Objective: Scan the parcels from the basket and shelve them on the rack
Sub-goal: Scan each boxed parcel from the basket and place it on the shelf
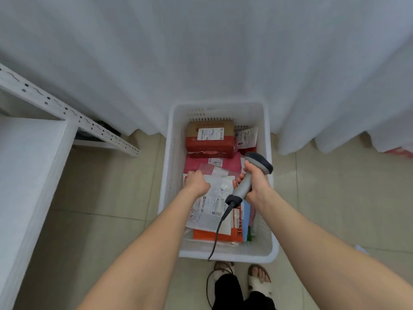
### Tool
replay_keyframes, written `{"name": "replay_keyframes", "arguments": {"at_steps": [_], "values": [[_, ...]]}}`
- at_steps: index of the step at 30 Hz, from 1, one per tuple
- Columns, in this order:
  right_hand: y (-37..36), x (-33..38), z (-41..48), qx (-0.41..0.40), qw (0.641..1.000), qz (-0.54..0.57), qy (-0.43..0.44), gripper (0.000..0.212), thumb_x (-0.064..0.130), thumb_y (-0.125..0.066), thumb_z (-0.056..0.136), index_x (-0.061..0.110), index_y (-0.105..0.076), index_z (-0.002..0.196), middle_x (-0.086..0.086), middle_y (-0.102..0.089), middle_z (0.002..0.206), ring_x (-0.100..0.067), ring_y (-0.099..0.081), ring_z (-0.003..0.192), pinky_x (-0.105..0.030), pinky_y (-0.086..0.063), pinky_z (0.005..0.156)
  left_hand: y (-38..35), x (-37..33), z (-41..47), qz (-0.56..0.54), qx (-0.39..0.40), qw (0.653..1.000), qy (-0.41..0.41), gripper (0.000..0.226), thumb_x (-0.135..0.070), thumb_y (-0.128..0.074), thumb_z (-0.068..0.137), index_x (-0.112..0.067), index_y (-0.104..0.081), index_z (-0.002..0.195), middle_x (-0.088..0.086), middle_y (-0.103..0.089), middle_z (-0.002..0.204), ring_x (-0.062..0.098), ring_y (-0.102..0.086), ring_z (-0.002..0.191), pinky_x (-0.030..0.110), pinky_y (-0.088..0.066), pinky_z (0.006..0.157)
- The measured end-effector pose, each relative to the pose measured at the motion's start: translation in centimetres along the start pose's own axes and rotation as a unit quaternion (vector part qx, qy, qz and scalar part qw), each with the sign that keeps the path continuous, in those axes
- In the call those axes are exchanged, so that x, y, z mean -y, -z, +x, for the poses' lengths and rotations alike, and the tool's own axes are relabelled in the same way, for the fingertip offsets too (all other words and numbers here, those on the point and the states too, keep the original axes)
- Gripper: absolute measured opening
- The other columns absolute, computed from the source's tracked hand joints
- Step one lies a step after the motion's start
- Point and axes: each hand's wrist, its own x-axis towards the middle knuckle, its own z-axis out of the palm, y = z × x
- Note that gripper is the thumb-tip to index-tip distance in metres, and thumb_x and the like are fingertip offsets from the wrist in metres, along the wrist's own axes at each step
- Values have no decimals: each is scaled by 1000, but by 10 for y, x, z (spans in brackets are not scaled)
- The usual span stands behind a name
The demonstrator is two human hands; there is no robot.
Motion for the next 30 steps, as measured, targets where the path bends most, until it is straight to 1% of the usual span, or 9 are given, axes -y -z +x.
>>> {"name": "replay_keyframes", "arguments": {"at_steps": [4, 8, 10, 12, 15, 19, 23, 27, 30], "values": [[-16, 4, 75, 38, 999, -7, 5, 24, 32, -67, 91, 11, -58, 82, -1, -51, 62, -14, -51, 56, -30, -52, 62, -19, 17, 73, -85, -34, 996, 13, 52, -15, -54, 90, -5, -41, 139, 17, -44, 140, 33, -49, 123, 41, -42, 102], [-29, 2, 149, 70, 997, -18, 14, 29, 35, -69, 89, 9, -62, 99, -5, -59, 77, -19, -62, 73, -39, -58, 73, -30, 30, 146, -198, -75, 977, 14, 42, -16, -58, 88, -4, -51, 128, 14, -59, 126, 29, -57, 115, 40, -46, 99], [-32, 0, 185, 76, 996, -34, 23, 34, 39, -68, 88, 8, -62, 104, -6, -65, 83, -22, -66, 77, -41, -58, 67, -35, 36, 182, -261, -97, 960, 11, 34, -12, -61, 86, -8, -55, 119, 11, -63, 118, 25, -60, 107, 35, -47, 93], [-37, 1, 217, 102, 994, -37, 31, 38, 41, -69, 87, 9, -64, 107, -7, -73, 86, -25, -72, 76, -39, -59, 63, -38, 39, 218, -309, -120, 943, 0, 39, -14, -65, 85, -11, -54, 123, 8, -63, 118, 22, -60, 104, 32, -47, 91], [-44, 7, 261, 122, 990, -30, 60, 50, 43, -73, 83, 11, -64, 121, -11, -72, 110, -30, -70, 100, -48, -55, 91, -40, 40, 266, -370, -146, 918, -2, 49, -21, -70, 82, -10, -54, 128, 9, -63, 122, 24, -60, 109, 40, -47, 98], [-53, 13, 304, 131, 984, -61, 100, 47, 43, -74, 82, 14, -65, 118, -9, -73, 109, -28, -70, 101, -48, -53, 95, -39, 43, 318, -410, -182, 893, 35, 59, -37, -71, 78, -7, -55, 126, 9, -62, 122, 23, -59, 107, 33, -46, 95], [-48, 9, 323, 129, 982, -81, 114, 48, 40, -76, 81, 14, -64, 119, -8, -72, 110, -27, -69, 102, -48, -52, 96, -47, 48, 333, -456, -199, 866, 44, 56, -35, -71, 77, -7, -57, 123, 7, -64, 116, 20, -60, 96, 28, -45, 79], [-39, 5, 307, 100, 985, -78, 115, 56, 37, -77, 81, 15, -57, 129, -9, -69, 117, -28, -66, 106, -48, -51, 98, -43, 51, 306, -486, -194, 850, 64, 55, -34, -71, 75, -7, -59, 120, 11, -62, 119, 26, -63, 104, 40, -52, 92], [-31, 0, 275, 85, 989, -59, 109, 51, 30, -75, 83, 11, -58, 127, -12, -69, 118, -30, -67, 106, -50, -51, 97, -32, 48, 269, -487, -237, 838, 65, 57, -34, -73, 76, -10, -48, 121, 11, -60, 118, 26, -62, 102, 43, -52, 91]]}}
